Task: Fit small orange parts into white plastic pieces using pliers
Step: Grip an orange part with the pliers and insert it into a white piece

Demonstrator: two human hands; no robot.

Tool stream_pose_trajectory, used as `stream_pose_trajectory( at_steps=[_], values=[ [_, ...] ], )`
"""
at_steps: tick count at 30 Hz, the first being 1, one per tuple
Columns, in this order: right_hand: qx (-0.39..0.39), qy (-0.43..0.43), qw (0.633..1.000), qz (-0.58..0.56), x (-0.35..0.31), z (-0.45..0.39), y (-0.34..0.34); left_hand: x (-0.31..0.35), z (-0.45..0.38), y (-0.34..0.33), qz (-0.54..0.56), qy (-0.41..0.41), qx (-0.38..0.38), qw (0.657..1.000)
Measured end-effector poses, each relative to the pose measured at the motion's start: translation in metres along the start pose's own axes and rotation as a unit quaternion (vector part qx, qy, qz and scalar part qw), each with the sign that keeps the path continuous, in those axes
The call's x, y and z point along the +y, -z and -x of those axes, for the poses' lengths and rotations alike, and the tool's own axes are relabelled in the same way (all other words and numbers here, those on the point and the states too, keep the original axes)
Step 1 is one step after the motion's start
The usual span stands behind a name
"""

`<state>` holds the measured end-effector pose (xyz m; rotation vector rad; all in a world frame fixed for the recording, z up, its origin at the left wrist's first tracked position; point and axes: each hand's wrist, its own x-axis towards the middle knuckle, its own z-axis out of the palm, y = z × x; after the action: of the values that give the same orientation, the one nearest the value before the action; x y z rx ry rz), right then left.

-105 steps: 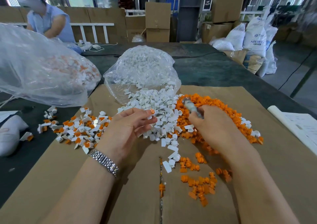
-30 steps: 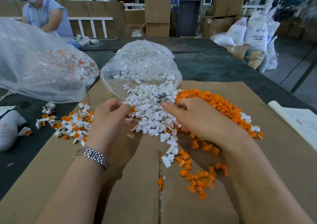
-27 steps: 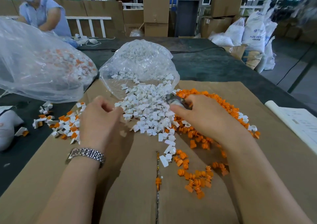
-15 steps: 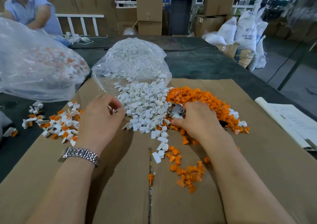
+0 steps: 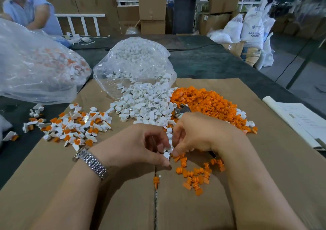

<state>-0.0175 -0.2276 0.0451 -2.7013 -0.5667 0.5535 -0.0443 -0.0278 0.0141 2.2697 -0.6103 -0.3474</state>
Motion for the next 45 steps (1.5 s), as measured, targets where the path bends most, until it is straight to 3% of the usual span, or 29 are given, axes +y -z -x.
stream_pose_trajectory(
  at_steps=[2,10,19,22,25,27,30,35,41,45],
  values=[
    [0.009,0.004,1.000,0.008,-0.001,-0.004,0.000,0.001,-0.003,-0.006,-0.031,0.005,0.005,0.999],
    [0.112,0.016,0.993,0.030,-0.002,-0.019,-0.008,0.000,-0.015,-0.014,-0.108,0.021,0.143,0.984],
    [0.148,0.044,0.987,0.042,0.006,-0.018,-0.017,-0.002,-0.013,-0.012,-0.097,0.037,0.167,0.981],
    [0.185,0.039,0.982,-0.020,0.010,-0.018,-0.016,0.000,-0.011,-0.008,0.014,0.038,0.165,0.985],
    [0.232,0.046,0.967,-0.091,0.009,-0.016,-0.014,-0.001,-0.008,-0.001,0.164,0.070,0.183,0.967],
    [0.244,0.054,0.961,-0.118,0.007,-0.017,-0.015,0.000,-0.008,0.002,0.297,0.107,0.190,0.930],
    [0.253,0.058,0.951,-0.168,0.006,-0.020,-0.016,0.002,-0.011,0.002,0.503,0.123,0.185,0.836],
    [0.279,0.082,0.898,-0.329,0.007,-0.018,-0.014,-0.001,-0.013,0.006,0.573,0.095,0.165,0.797],
    [0.222,0.138,0.804,-0.535,0.006,-0.012,-0.010,-0.010,-0.013,0.010,0.616,0.070,0.128,0.774],
    [0.260,0.177,0.822,-0.475,0.000,-0.012,-0.012,-0.012,-0.014,0.010,0.625,0.052,0.114,0.771]
  ],
)
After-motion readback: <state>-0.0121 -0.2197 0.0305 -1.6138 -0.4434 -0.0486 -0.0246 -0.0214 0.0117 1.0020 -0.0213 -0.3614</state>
